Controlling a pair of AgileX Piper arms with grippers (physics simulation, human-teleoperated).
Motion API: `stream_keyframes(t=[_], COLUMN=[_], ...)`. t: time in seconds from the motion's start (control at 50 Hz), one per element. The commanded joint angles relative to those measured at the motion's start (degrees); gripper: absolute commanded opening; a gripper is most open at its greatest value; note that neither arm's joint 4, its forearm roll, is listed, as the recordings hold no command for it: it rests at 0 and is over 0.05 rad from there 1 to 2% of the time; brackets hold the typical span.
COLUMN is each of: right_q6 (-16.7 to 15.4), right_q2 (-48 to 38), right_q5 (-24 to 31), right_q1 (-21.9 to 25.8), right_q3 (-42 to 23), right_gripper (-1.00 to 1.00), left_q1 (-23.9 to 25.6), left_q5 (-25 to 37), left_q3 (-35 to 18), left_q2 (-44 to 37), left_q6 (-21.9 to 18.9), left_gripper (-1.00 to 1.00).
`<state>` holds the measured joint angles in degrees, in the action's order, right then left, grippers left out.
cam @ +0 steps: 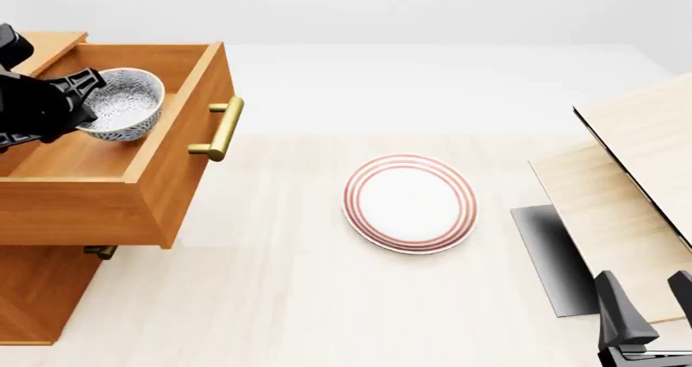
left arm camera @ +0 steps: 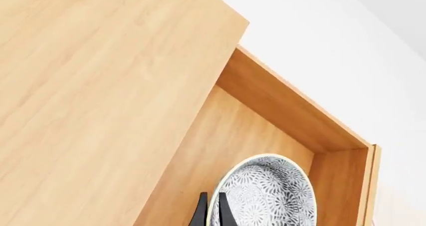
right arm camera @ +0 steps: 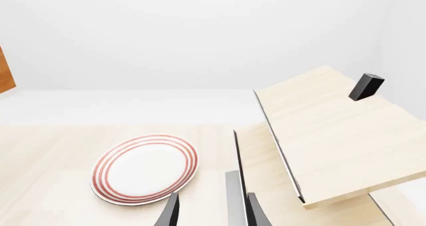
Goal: Open the top drawer of the cabinet and put the bowl in it.
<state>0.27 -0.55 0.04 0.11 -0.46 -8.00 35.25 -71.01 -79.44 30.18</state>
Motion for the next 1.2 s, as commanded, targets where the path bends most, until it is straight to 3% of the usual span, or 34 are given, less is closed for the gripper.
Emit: stream_keyframes(t=[0.02, 0.46, 1.2], right_q6=[-0.1, -0.1, -0.1], right_q2=[0.0, 0.1, -0.1], right_q5=[-0.1, 0.0, -0.2], right_q1=[0.0, 0.0, 0.1], right_q3=[0.1, 0.1, 0.1], right_gripper=[1.0, 1.0, 1.0], left_q1=[-0.1, 0.1, 1.6], left_q5=[-0.1, 0.5, 6.0], left_q3=[-0.7, -0.4, 2.1], left_q2=[-0.5, 0.5, 10.1], left_q6=[-0.8, -0.9, -1.3], left_gripper=[1.0, 1.0, 1.0])
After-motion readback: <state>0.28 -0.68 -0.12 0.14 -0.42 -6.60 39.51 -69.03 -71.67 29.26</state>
